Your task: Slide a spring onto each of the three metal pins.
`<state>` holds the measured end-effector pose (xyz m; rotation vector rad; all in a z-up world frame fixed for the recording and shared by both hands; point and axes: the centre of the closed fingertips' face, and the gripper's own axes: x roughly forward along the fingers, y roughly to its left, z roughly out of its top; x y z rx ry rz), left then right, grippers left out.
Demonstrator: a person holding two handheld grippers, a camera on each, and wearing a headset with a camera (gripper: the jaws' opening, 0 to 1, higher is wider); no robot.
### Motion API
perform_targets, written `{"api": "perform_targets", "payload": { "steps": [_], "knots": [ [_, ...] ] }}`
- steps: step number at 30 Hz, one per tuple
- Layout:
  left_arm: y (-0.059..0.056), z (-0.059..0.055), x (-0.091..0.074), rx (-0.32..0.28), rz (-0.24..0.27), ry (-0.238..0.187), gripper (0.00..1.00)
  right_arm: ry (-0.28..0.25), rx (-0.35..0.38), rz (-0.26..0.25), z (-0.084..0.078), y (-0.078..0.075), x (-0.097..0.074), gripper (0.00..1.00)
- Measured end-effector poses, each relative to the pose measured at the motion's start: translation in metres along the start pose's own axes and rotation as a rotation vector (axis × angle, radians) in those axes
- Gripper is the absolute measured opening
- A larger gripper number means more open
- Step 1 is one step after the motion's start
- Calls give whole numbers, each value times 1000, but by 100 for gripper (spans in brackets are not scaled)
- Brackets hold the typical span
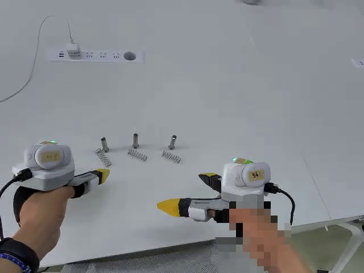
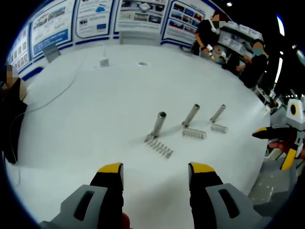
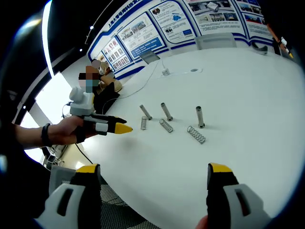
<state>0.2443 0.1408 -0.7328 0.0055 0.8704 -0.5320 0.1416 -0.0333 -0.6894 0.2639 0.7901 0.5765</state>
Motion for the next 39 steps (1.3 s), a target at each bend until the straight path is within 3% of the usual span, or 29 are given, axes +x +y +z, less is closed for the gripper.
{"api": "perform_targets", "payload": {
  "steps": [21, 39],
  "knots": [
    [-6, 3, 13, -33, 1, -20, 55, 25, -21, 5, -4, -3, -3, 94],
    [-9, 9, 25, -90, 4, -43, 50, 15, -2, 2, -7, -5, -4, 94]
  ]
}}
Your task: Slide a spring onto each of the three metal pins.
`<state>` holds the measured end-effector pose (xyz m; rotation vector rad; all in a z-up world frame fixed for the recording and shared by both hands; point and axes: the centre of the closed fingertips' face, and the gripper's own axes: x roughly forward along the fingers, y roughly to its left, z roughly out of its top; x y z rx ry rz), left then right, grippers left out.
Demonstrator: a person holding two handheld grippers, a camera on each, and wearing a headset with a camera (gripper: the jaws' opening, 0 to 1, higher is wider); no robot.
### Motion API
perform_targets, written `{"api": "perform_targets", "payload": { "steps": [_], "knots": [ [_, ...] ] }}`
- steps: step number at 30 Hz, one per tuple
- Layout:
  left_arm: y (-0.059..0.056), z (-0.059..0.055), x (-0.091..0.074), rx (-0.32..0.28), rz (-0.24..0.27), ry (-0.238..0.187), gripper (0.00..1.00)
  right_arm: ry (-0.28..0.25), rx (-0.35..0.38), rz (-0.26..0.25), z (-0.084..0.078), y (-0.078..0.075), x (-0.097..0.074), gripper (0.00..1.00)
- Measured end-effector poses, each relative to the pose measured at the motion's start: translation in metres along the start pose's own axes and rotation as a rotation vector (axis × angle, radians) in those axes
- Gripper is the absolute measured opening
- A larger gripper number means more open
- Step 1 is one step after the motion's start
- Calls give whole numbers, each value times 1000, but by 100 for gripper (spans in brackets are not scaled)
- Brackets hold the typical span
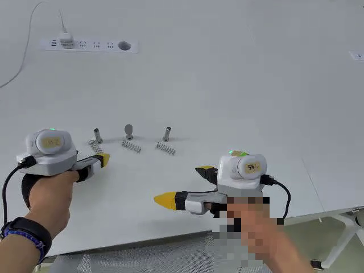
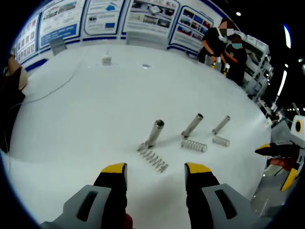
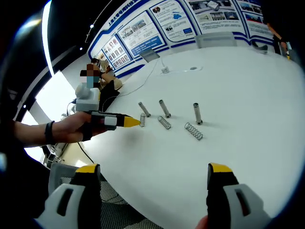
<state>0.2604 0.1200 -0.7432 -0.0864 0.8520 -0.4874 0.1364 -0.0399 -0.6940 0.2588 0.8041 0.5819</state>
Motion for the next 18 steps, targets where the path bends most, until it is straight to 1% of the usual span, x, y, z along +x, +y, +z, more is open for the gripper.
{"api": "perform_targets", "payload": {
  "steps": [4, 7, 9, 12, 18],
  "knots": [
    [-4, 1, 6, 4, 3, 2, 48, 1, 7, -2, -2, -1, 0, 94],
    [-5, 3, 10, 10, 12, 0, 46, 3, 9, -1, -4, 0, 1, 94],
    [-5, 5, 12, 27, 16, -5, 44, 4, 10, -1, -4, 0, 1, 94],
    [-3, 7, 15, 46, 30, -8, 43, 2, 14, -2, -4, 0, 0, 94],
    [3, 8, 18, 33, 47, -10, 40, 3, 15, -4, -4, -2, 0, 94]
  ]
}}
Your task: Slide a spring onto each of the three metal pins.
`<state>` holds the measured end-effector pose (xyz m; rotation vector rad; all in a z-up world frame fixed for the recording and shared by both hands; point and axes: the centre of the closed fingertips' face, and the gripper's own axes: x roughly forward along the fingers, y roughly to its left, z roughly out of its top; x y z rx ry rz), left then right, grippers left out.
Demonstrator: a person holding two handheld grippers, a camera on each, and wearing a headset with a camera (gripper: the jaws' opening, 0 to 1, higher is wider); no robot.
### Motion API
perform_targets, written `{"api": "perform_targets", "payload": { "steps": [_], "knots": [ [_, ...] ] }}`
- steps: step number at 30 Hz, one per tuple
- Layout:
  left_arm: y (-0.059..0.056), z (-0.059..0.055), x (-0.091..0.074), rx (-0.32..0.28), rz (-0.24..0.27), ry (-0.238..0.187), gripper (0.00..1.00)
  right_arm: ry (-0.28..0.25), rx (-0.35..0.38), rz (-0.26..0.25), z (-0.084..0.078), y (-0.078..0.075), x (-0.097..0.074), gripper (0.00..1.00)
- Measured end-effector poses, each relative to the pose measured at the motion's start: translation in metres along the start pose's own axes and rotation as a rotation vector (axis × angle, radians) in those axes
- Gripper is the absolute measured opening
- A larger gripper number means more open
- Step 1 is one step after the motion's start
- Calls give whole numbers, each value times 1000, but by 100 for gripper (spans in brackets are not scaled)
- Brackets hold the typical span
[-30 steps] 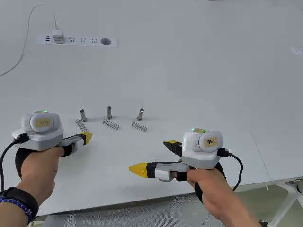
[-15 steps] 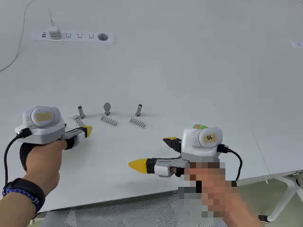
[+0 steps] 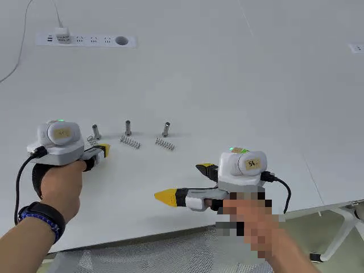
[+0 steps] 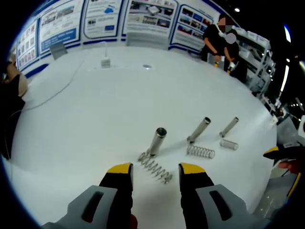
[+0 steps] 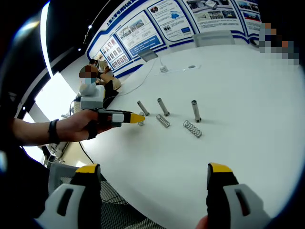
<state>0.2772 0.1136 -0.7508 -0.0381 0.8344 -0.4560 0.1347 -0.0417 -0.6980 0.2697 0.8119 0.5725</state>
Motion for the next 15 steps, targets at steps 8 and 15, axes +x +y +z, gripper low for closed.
{"api": "perform_targets", "payload": {
  "steps": [8, 15],
  "knots": [
    [6, -3, 1, 8, 8, 4, 37, 3, 9, 1, -3, 1, 0, 93],
    [11, -6, 1, 7, 22, 10, 34, -1, 16, -4, -3, -2, -1, 93]
  ]
}}
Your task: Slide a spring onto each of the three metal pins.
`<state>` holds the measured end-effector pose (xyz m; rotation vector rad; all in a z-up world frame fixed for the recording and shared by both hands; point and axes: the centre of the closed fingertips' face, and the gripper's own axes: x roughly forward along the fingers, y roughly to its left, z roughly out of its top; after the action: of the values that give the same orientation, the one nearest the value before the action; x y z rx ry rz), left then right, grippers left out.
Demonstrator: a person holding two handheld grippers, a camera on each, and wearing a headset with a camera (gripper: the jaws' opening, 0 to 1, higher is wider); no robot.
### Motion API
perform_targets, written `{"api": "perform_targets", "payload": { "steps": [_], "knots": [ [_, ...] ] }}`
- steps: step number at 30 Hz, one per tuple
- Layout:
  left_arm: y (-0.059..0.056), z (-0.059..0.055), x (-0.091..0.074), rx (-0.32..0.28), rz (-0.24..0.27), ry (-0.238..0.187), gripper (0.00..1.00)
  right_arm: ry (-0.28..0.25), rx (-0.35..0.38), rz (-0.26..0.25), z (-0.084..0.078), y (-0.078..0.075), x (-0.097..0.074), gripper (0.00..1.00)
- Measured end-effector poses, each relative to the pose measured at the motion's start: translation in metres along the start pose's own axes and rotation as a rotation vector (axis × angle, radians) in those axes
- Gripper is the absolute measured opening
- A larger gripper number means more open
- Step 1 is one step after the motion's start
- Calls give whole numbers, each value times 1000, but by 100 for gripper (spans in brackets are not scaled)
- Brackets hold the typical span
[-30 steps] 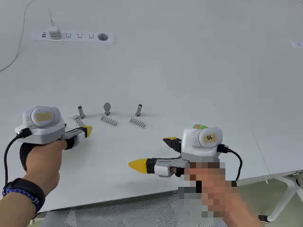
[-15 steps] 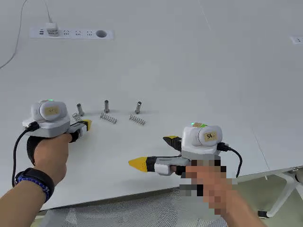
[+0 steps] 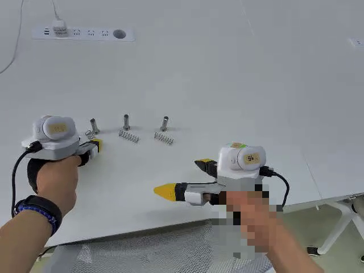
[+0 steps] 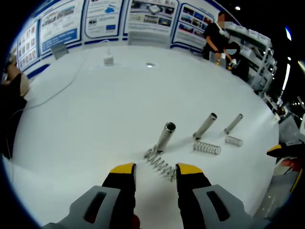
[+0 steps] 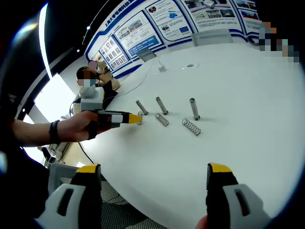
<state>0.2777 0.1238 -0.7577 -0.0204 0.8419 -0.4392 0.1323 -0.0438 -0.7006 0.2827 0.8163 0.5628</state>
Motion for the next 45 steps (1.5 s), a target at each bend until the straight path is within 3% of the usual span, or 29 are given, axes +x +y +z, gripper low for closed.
{"api": "perform_targets", "payload": {
  "steps": [10, 22, 27, 35, 45],
  "knots": [
    [6, -3, -3, 20, 12, 11, 34, -4, 0, 2, 1, 1, 0, 93],
    [23, -11, -14, 54, 35, 22, 30, -7, -6, 4, 2, 3, 1, 93],
    [29, -15, -21, 77, 40, 23, 22, -6, -8, 3, 2, 4, 0, 93],
    [39, -24, -27, 128, 43, 42, 18, -12, -5, -5, 2, 4, 0, 93],
    [40, -23, -29, 171, 22, 54, 19, -9, -5, -4, 1, 8, 1, 93]
  ]
}}
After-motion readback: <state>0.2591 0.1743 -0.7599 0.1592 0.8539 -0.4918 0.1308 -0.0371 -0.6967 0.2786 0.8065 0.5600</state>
